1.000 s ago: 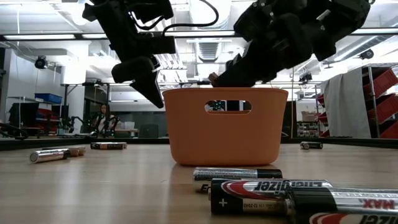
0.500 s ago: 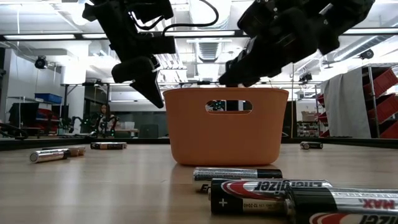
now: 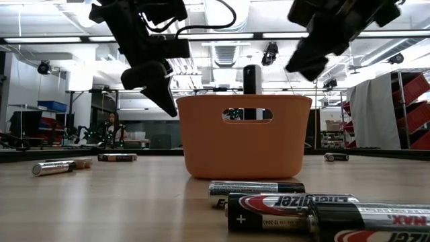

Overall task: Sort batteries
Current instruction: Put the black battery into the orange bin

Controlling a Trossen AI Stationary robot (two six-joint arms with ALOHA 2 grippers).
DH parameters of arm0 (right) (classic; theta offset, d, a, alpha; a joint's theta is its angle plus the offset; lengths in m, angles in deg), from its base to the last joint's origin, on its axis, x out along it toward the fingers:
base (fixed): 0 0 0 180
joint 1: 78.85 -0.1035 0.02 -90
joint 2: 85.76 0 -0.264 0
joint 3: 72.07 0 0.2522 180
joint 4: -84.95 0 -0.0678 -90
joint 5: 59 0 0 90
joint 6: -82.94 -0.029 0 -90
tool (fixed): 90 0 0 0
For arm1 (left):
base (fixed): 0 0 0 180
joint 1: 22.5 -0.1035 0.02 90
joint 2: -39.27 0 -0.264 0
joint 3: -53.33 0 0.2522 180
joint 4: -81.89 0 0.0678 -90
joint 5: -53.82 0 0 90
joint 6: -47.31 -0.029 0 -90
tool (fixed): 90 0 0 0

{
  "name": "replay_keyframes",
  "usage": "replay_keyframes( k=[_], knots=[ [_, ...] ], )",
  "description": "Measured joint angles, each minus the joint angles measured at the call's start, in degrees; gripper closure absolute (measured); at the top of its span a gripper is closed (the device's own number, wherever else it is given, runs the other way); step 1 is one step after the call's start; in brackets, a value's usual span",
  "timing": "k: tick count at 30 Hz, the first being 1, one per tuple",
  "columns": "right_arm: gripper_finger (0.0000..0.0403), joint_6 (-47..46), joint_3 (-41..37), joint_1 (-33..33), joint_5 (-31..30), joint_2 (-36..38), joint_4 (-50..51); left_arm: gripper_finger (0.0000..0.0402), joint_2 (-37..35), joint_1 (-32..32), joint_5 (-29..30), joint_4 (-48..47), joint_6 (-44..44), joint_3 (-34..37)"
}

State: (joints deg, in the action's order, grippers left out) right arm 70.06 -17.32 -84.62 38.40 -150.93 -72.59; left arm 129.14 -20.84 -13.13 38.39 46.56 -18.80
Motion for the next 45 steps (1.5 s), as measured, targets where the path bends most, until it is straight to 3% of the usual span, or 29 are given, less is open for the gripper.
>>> replay_keyframes(
  k=[13,23,36,41,45],
  knots=[
    [0.0323,-7.8,0.0,-0.6,-2.0,1.7,11.3,0.0402,0.0,0.0,0.0,0.6,-0.2,0.0],
    [0.0314,-19.8,2.2,-0.6,-2.1,1.7,32.7,0.0402,0.0,0.0,0.0,0.6,-0.2,0.0],
    [0.0315,-20.8,2.3,-0.7,-2.5,1.7,36.6,0.0402,-1.3,0.8,0.0,-2.5,1.7,-1.0],
    [0.0307,-29.5,2.3,-2.9,3.0,1.7,45.2,0.0402,-2.0,2.2,0.1,-7.7,6.7,-5.3],
    [0.03,-37.2,2.4,-8.5,6.5,1.9,47.3,0.0402,-2.0,3.3,0.4,-7.6,6.9,-7.3]
  ],
)
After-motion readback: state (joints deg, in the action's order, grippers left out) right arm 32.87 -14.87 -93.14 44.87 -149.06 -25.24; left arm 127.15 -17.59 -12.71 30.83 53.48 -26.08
